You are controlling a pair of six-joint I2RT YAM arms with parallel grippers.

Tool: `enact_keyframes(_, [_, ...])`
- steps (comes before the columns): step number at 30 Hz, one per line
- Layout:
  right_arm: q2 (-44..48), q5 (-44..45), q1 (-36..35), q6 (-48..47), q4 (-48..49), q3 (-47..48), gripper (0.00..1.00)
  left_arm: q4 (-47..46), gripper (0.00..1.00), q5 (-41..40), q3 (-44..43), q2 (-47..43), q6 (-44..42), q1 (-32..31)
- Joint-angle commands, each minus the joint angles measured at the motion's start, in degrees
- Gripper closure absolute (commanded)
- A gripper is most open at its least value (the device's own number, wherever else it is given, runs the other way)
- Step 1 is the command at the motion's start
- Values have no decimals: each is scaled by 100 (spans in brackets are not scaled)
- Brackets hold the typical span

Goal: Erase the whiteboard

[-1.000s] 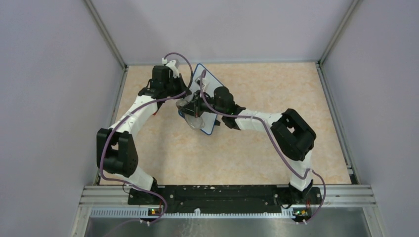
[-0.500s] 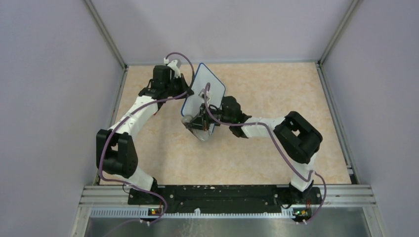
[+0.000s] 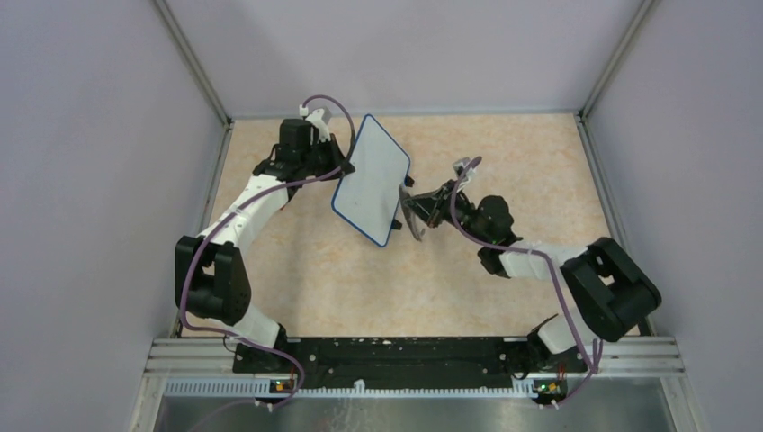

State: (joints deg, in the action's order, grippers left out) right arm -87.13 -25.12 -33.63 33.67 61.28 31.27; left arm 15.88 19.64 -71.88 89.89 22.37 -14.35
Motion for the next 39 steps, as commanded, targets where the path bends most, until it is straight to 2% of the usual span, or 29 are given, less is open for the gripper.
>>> enact_keyframes(1, [564, 2198, -17, -689, -1056, 1, 100, 547, 100, 203, 67, 134, -148, -97])
enact_keyframes(3, [653, 2788, 11, -602, -1333, -55, 100, 548, 97, 243, 65, 133, -150, -78])
enact_keyframes(6, [682, 3090, 45, -526, -1468, -93, 100, 515, 82, 346, 96, 69, -175, -52])
enact_keyframes(10, [521, 3003, 41, -502, -1478, -7, 100, 394, 63, 288, 192, -130, -236, -42])
enact_keyframes(14, [340, 2864, 40, -509, -1571, 133, 100, 328, 38, 170, 264, -338, -292, -33])
enact_keyframes(19, [207, 2903, 43, -502, -1841, 293, 100, 262, 21, 141, 328, -522, -351, -33])
enact_keyframes(23, [277, 3022, 45, -556, -2766, 677, 100, 214, 3, 6, 400, -734, -435, -33])
enact_keyframes(30, [637, 3845, 245, -722, -5625, 1526, 100, 257, 1, -858, 457, -1204, -699, -48])
enact_keyframes(33, [683, 4674, 330, -886, -6868, 1793, 100, 444, 1, -1305, 449, -1604, -755, -49])
enact_keyframes(37, [726, 5356, 480, -1027, -7804, 1884, 99, 799, 1, -1773, 328, -2230, -848, -50])
enact_keyframes(39, [685, 5407, 614, -1071, -8129, 1956, 87, 1069, 1, -1885, 153, -2536, -799, -50])
